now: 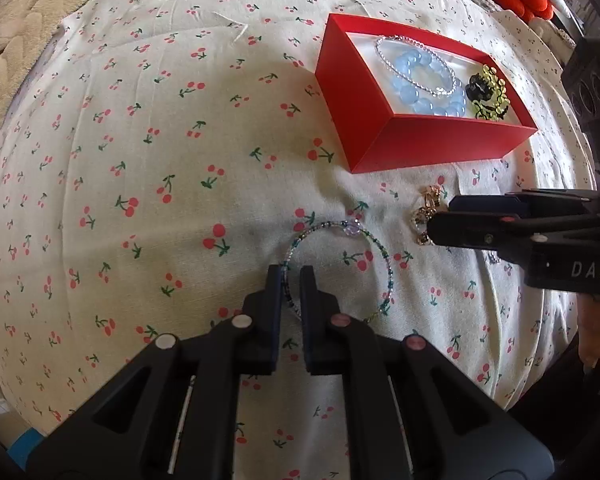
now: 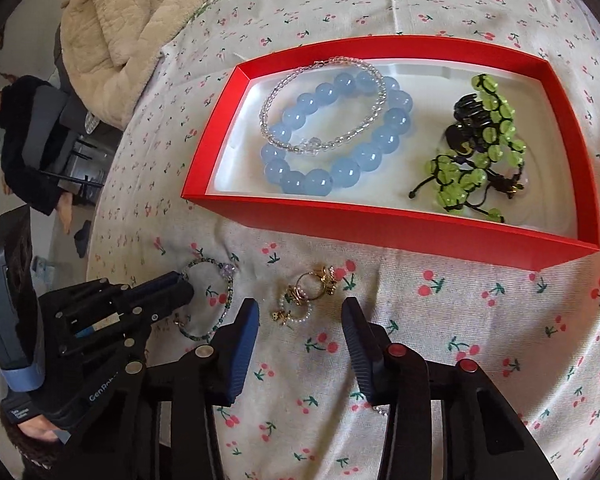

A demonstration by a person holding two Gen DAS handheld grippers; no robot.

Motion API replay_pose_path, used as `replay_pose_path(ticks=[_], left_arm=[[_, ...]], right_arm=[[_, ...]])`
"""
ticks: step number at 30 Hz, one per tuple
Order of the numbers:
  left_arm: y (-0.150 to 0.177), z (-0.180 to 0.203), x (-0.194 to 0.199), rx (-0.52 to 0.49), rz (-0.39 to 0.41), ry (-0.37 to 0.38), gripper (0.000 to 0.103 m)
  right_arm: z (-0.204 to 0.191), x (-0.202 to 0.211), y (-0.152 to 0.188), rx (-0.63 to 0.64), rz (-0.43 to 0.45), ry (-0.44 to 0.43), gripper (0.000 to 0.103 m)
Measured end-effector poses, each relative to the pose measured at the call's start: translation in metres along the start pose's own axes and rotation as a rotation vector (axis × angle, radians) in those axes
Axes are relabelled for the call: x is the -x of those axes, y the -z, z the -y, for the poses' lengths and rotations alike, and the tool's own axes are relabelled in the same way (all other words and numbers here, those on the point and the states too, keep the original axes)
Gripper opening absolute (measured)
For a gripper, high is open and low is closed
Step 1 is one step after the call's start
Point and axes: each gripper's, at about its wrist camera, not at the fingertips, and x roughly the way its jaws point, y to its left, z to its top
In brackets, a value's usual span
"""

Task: Organize jewelry
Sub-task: 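Grasp a gold earring with the right gripper while the left stays at the beaded bracelet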

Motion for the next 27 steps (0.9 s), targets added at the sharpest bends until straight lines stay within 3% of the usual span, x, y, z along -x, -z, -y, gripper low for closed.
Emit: replay_pose_path(ticks=[5, 9, 21, 27], left_arm=[[-0.001, 0.000, 0.000, -0.001, -0.004, 0.006, 0.010], [-0.001, 0.000, 0.000, -0.002, -0.003, 0.005, 0.010], [0.000, 0.000, -0.002, 0.001, 0.002, 0.001, 0.010], [0.002, 0.000, -0.002, 0.000, 0.001, -0.004, 0.010]], right_arm=[[-0.003, -0.008, -0.006, -0.014, 0.004, 0.000, 0.029], [-0.002, -0.010, -0.006, -0.022, 0.010, 0.013, 0.014], [0.007, 0.021, 0.006, 0.016, 0.049, 0.018, 0.013], [0.023, 0.034, 0.014, 0.024, 0.032, 0.065, 0.014]])
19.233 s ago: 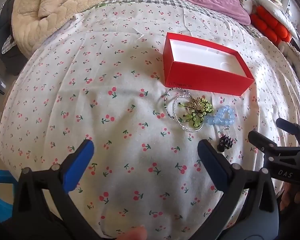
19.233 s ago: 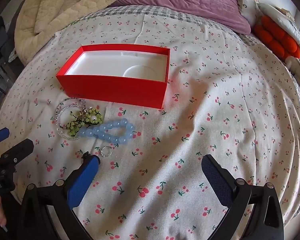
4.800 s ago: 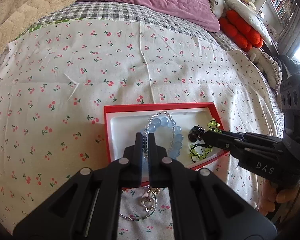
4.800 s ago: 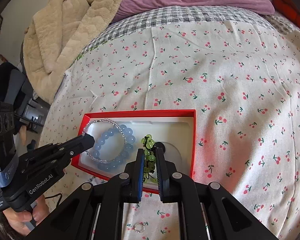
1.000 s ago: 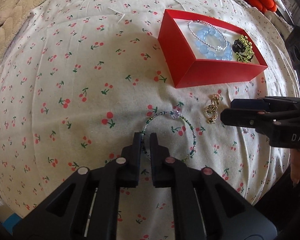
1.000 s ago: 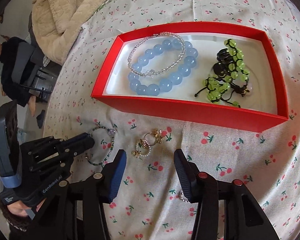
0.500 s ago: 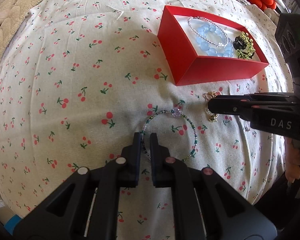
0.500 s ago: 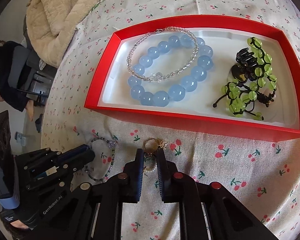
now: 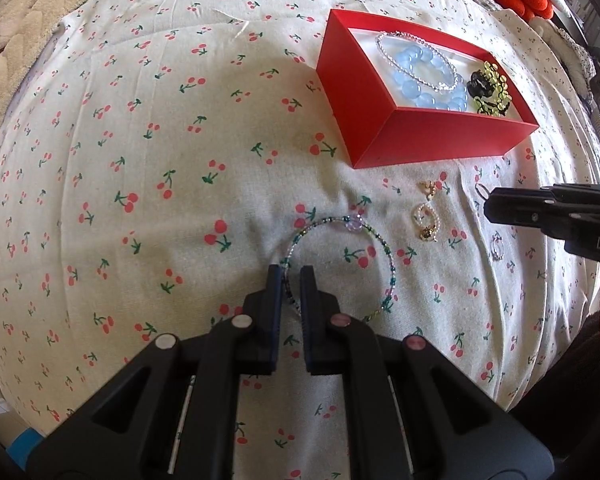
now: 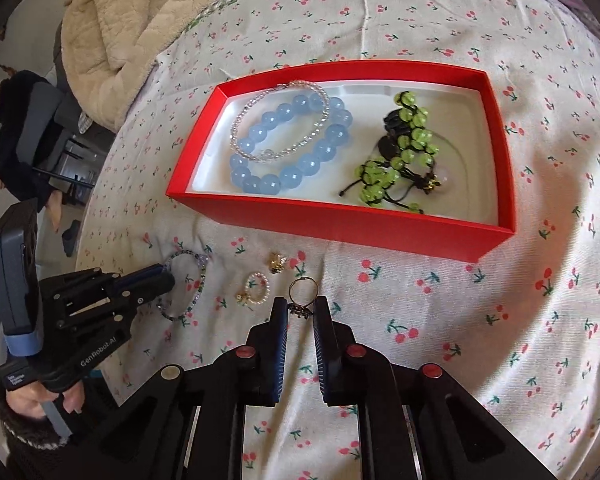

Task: Organize jewelry
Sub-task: 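Grasp a gold earring with the right gripper while the left stays at the beaded bracelet, then carry the beaded bracelet and gold earring into the red box while both grippers open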

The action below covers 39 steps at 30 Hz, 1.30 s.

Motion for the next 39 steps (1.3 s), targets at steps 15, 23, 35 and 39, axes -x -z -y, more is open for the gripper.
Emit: replay_pose_path(ticks=[15, 23, 35, 39], left_arm=[[0.001, 0.003, 0.001, 0.005, 0.018, -0.012, 0.004], [0.001, 0.009, 0.005, -0.005, 0.033, -0.012, 0.004], [-0.001, 0.017, 0.044, -0.043, 0.141, 0.040, 0.003], [-0.003, 0.025, 0.061, -0.048, 0.194, 0.066, 0.003]], right_arm=[[0.007, 0.004, 0.000, -0.027, 0.017, 0.023, 0.069], [0.000, -0.019, 0.003, 0.002, -0.033, 0.077, 0.025], [0.002, 0.005, 0.004, 0.013, 0.020, 0.043, 0.014], [-0.001, 0.021, 0.005, 0.020, 0.052, 0.010, 0.014]])
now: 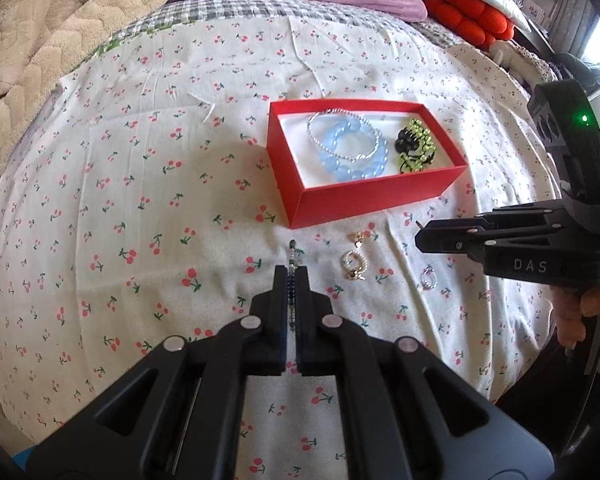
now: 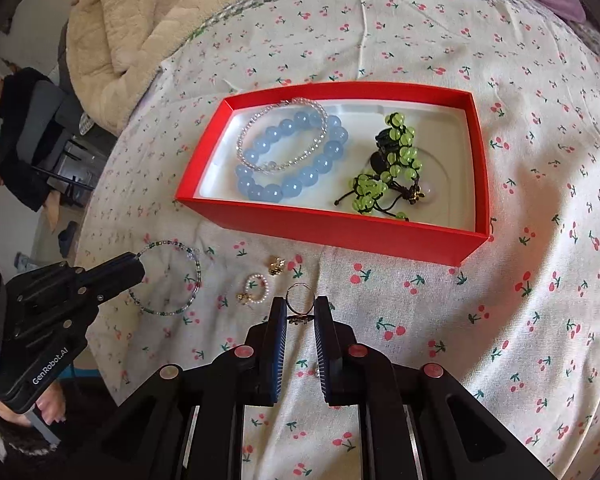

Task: Organize jewelry
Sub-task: 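Carry the beaded bracelet and gold earring into the red box while both grippers open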

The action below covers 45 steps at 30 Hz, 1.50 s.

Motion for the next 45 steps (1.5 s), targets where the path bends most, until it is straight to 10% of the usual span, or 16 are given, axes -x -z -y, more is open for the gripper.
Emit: replay_pose_path(ticks=[13, 29, 45], left_arm=[[-0.039, 0.022, 0.028, 0.037, 0.133, 0.109, 0.003], [-0.092, 0.048, -0.026, 0.155, 0.096, 0.318, 0.003], [-0.093, 0.036, -0.060, 0.155, 0.023, 0.116, 0.004]], right_arm=[[0.010, 0.047, -0.015, -0.063, 0.123, -0.071, 0.014], [0.062, 0.057, -0.043, -0.184, 0.190, -0.064, 0.014], [0.071, 0.035, -0.059, -0.155, 0.156, -0.041, 0.015]])
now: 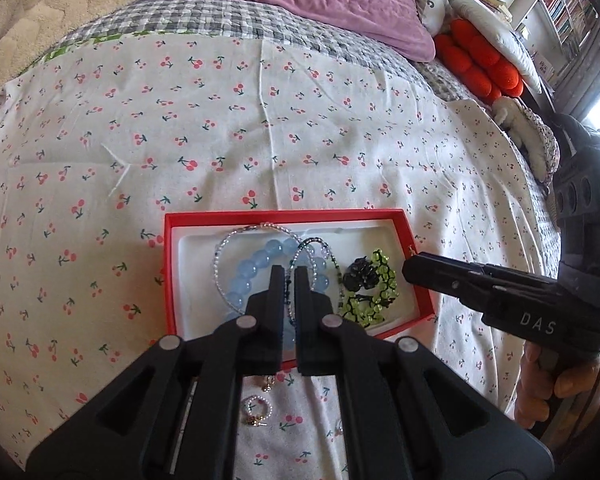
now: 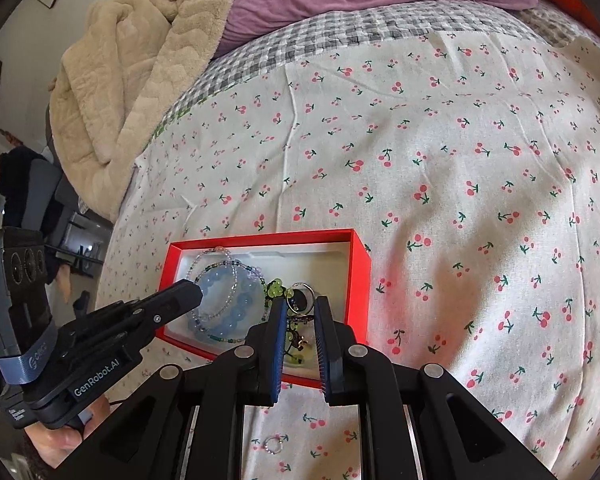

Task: Organize jewelry
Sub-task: 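Carry the beaded bracelet and gold earring into the red box while both grippers open, then move both open grippers back over the remaining earrings and rings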

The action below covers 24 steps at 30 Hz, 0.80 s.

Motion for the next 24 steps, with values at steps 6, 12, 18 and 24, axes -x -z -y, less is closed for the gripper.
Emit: replay_pose_path(ticks=[6, 12, 18, 24], left_arm=[[-0.001, 0.006, 0.005, -0.034, 0.014, -0.016, 0.023], [0.004, 0.007, 0.017, -0.065, 0.031, -0.031, 0.046], [0.014, 0.000, 0.030, -0.080, 0.043, -0.065, 0.060], [0.033, -0.009, 0.038, -0.098, 0.039, -0.105, 0.075]], right_arm=[[0.002, 0.002, -0.002, -0.007, 0.003, -0.013, 0.019], [0.001, 0.008, -0.001, 0.000, 0.013, -0.007, 0.022], [-0.002, 0.019, 0.007, 0.020, 0.028, 0.008, 0.058], [-0.007, 0.029, 0.019, 0.057, 0.033, 0.024, 0.061]])
